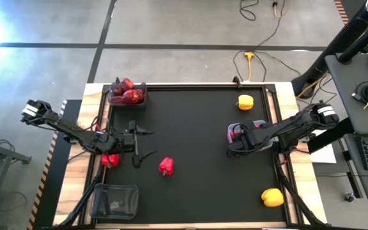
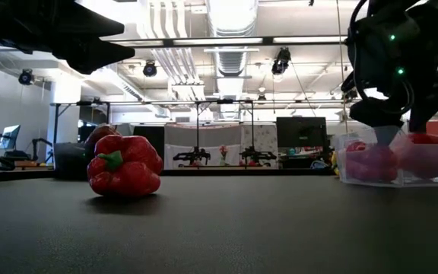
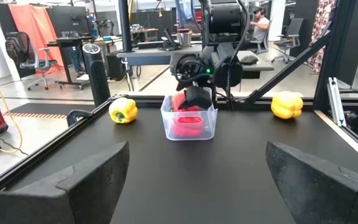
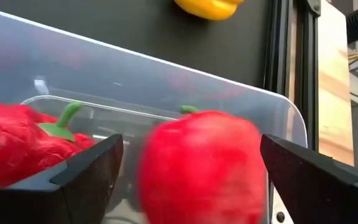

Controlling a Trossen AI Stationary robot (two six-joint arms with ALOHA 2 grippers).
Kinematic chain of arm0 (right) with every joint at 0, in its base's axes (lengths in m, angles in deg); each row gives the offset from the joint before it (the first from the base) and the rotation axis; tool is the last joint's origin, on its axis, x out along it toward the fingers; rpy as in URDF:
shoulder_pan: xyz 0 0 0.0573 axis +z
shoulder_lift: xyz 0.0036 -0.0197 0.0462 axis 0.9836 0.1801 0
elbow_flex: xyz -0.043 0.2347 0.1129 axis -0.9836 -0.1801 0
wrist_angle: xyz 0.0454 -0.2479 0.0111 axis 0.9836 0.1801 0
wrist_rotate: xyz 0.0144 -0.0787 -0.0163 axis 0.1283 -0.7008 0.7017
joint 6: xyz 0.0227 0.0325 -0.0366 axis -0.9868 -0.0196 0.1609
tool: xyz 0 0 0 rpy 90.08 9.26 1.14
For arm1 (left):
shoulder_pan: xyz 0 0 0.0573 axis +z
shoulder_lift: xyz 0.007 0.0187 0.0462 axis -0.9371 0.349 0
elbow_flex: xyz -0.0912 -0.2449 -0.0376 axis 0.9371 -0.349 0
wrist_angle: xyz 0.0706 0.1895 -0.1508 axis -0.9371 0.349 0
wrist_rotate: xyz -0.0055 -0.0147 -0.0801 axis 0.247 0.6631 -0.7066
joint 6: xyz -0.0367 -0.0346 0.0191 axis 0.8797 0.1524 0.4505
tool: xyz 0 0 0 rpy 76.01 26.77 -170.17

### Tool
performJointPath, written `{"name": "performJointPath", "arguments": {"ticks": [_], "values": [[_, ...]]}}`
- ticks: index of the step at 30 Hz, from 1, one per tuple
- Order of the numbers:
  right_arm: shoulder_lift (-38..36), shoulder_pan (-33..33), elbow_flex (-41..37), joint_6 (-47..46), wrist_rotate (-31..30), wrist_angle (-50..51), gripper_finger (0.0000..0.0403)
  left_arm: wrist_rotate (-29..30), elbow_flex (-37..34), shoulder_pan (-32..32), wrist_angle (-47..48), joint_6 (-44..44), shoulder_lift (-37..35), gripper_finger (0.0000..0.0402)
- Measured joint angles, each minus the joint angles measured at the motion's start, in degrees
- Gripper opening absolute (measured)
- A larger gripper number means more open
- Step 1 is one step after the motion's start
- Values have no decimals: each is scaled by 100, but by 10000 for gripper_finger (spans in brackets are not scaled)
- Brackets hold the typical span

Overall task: Sort produce into baskets
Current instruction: Put the red bell pepper into the transparent bin

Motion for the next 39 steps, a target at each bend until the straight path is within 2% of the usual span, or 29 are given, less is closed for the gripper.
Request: {"name": "performJointPath", "arguments": {"ticks": [7,12,15,17,21,24,26,28,30,35,39], "values": [[-250,24,290,447,-152,-6,373,0,0,0,-13,1,0,359],[-309,447,1040,1269,-875,-364,373,0,0,0,-11,2,0,359],[-232,888,1310,2826,-1271,-1836,373,0,0,0,-12,2,0,359],[-137,1150,1327,4176,-1107,-3361,373,-2,0,0,-14,0,0,359],[308,1467,1163,6276,-391,-6341,373,-5,0,0,1,6,2,359],[893,1487,1150,7277,461,-7714,373,-7,0,0,-3,56,11,359],[1332,1449,1203,7725,957,-8147,373,-9,0,0,-15,113,11,359],[1751,1395,1418,8085,1267,-8250,374,-9,0,0,-21,172,4,359],[2098,1310,1749,8370,1321,-8025,374,-12,0,0,-38,200,7,359],[2632,1006,2946,9229,1370,-6761,374,-27,0,1,-27,212,11,359],[2997,694,3660,9928,1979,-5979,374,-16,0,0,-12,189,-28,359]]}}
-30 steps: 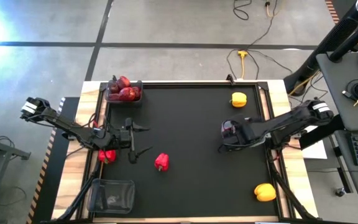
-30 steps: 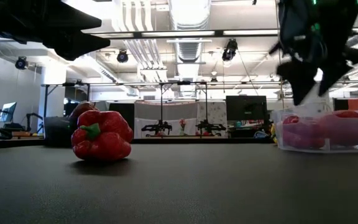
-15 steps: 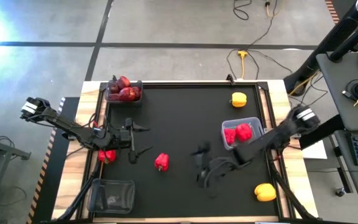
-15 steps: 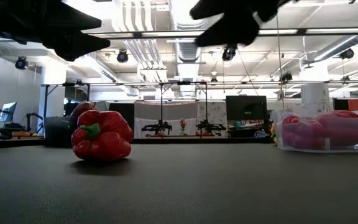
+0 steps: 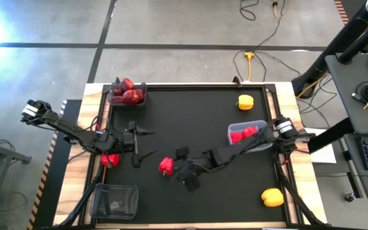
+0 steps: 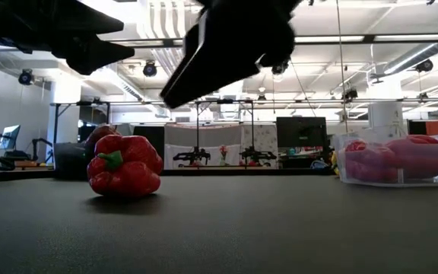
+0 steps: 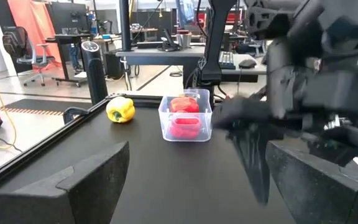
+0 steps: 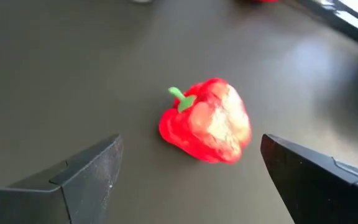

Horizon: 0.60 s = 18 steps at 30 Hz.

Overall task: Sort produce into baskets
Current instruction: Put the red bell pepper into the transparent bin

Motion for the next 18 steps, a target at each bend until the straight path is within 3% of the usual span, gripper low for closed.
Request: {"name": "performJointPath", "arguments": {"ticks": [4,9,18], "values": [[314,-351,386,647,711,395,374,16,0,0,178,-5,-148,359],[565,-751,659,1493,1115,608,373,18,0,0,651,90,-346,359],[583,-1440,678,2257,2877,329,373,38,0,0,836,212,-395,359]]}}
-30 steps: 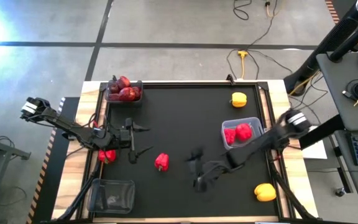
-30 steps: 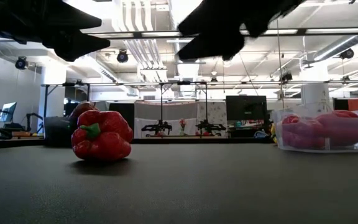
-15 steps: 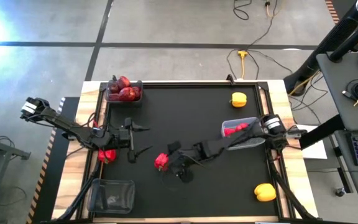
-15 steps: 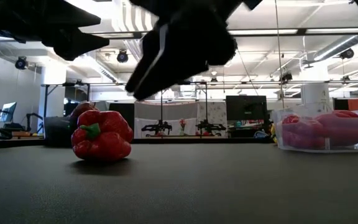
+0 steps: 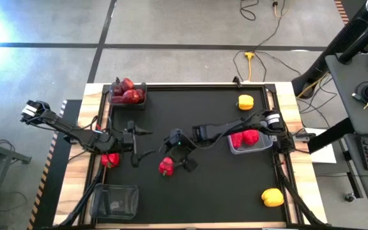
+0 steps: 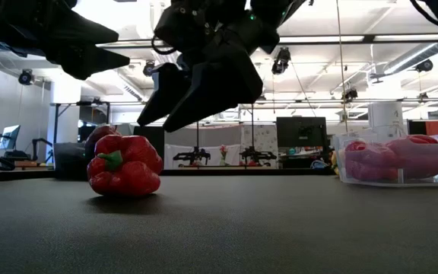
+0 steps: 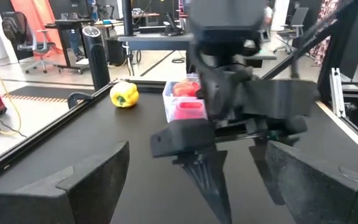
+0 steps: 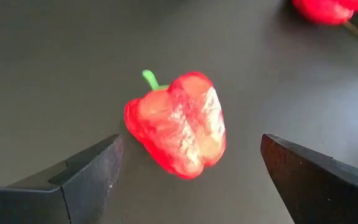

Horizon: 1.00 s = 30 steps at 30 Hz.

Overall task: Sort produce into baskets
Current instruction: Put the red bell pepper into the transparent bin

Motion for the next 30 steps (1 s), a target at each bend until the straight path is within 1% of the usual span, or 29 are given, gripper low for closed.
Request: {"name": "performJointPath", "arguments": {"ticks": [3,5,9,16,19,23,27,30], "values": [[128,-157,-39,131,593,-418,373,183,0,0,-4,71,6,359],[332,-209,-32,266,886,-598,373,249,0,2,-4,93,6,359],[787,-219,247,509,1143,-585,373,271,-2,2,32,167,-21,359],[1304,-196,745,356,1702,-469,372,269,-2,0,401,496,-61,359],[1443,-145,888,201,1706,-476,362,268,-2,0,554,679,-70,359],[1534,-92,954,-145,1587,-447,328,266,-2,-4,648,815,-89,359],[1398,27,958,-476,722,-177,286,264,-2,-4,642,814,-134,359],[1099,165,953,-703,73,540,278,264,-2,-4,474,667,-213,359]]}}
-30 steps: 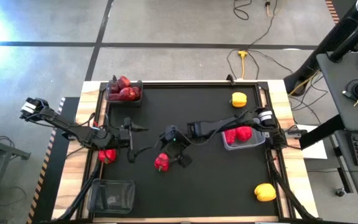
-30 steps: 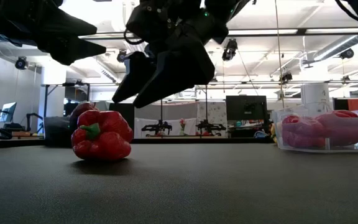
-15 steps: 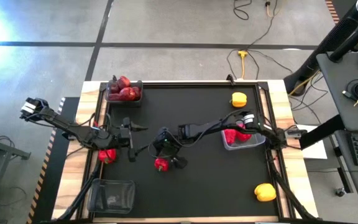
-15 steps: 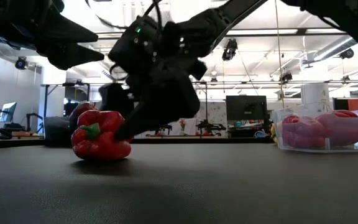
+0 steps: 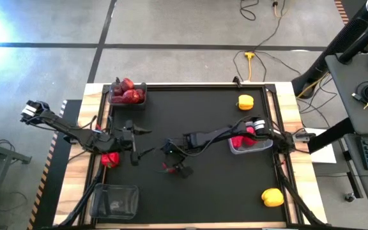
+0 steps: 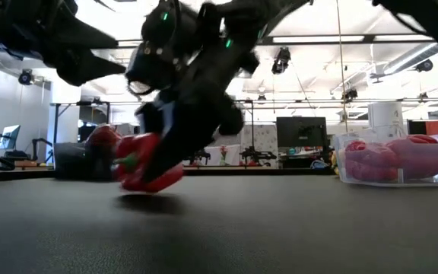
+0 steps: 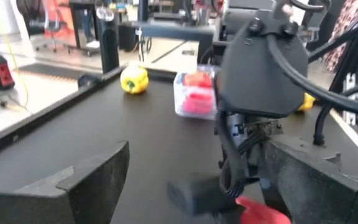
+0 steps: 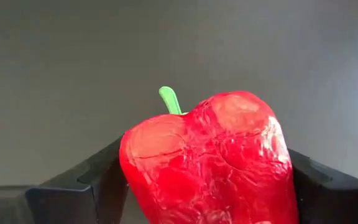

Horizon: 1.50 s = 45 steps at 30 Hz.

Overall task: Sort produce into baskets
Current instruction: Put the red bell pepper into the transparent bin

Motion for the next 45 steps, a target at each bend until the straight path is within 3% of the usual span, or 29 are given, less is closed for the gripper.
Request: {"name": "performJointPath", "arguments": {"ticks": [7,13,19,25,34,37,45], "values": [[-1119,631,-198,-1695,-1791,2126,282,-2,0,0,-731,-733,-157,359],[-2360,1279,-1388,-4097,-3568,3174,281,2,0,2,-1327,-1363,-97,359],[-3996,1853,-2832,-6920,-4615,4096,288,2,0,4,-1471,-1462,-54,359],[-5383,1924,-4147,-9484,-4673,5190,285,-2,0,4,-1467,-1100,-52,359],[-6354,1655,-5406,-10967,-4182,5472,288,-39,0,4,-1467,-1051,-52,359],[-6337,1468,-5502,-11132,-3961,5576,289,-42,0,4,-1467,-1053,-51,359],[-5785,827,-5468,-10399,-3460,5404,290,-44,0,4,-1460,-1089,-3,359]]}}
